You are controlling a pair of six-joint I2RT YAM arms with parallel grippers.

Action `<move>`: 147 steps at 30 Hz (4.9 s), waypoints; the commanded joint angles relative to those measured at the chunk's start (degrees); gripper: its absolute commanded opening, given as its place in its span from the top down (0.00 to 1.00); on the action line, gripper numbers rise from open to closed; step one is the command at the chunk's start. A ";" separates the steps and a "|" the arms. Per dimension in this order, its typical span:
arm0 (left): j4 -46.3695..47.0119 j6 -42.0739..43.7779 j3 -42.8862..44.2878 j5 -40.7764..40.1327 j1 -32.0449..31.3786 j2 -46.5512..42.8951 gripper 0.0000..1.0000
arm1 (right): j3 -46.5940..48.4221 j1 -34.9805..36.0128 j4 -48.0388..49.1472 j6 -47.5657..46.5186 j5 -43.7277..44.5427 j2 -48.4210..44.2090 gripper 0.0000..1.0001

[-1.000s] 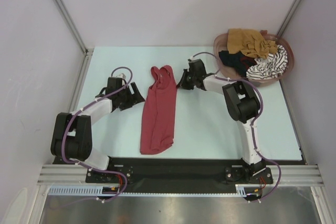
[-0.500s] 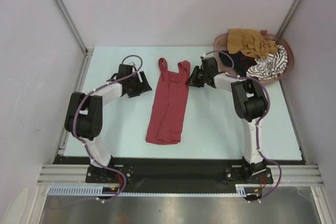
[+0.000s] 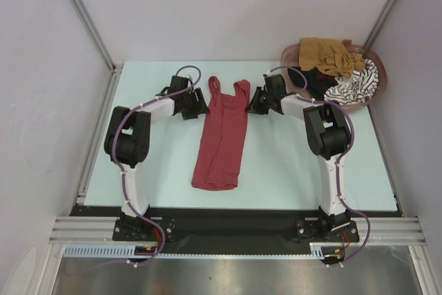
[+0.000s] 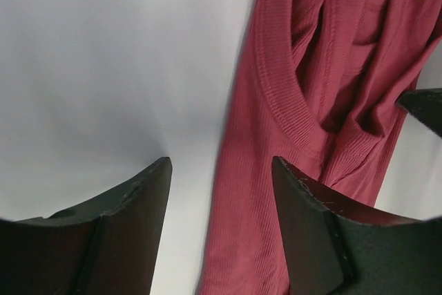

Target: Fold and stack the tank tops

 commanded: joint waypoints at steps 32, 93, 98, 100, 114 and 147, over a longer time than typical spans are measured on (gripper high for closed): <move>-1.73 -10.92 12.02 -8.58 -0.92 7.45 0.52 | 25.59 -1.27 -12.54 -0.27 3.08 12.40 0.69; 9.33 -7.31 -64.36 -3.57 -7.43 -73.16 0.02 | -46.31 30.10 -0.85 7.55 21.36 -42.98 0.47; 9.24 -7.57 -64.09 -4.54 -9.27 -71.49 0.02 | -47.63 30.10 0.30 7.99 20.83 -42.36 0.72; 8.81 -7.75 -63.57 -4.98 -10.33 -70.00 0.02 | -47.80 29.93 0.12 8.25 20.92 -42.71 0.85; 5.72 -9.86 -58.03 -8.85 -18.67 -55.68 0.17 | -53.34 29.93 2.32 10.01 19.87 -47.02 0.55; 7.49 -12.67 -59.87 -7.18 -21.14 -49.86 0.61 | -53.25 27.38 7.51 8.34 15.30 -45.53 0.72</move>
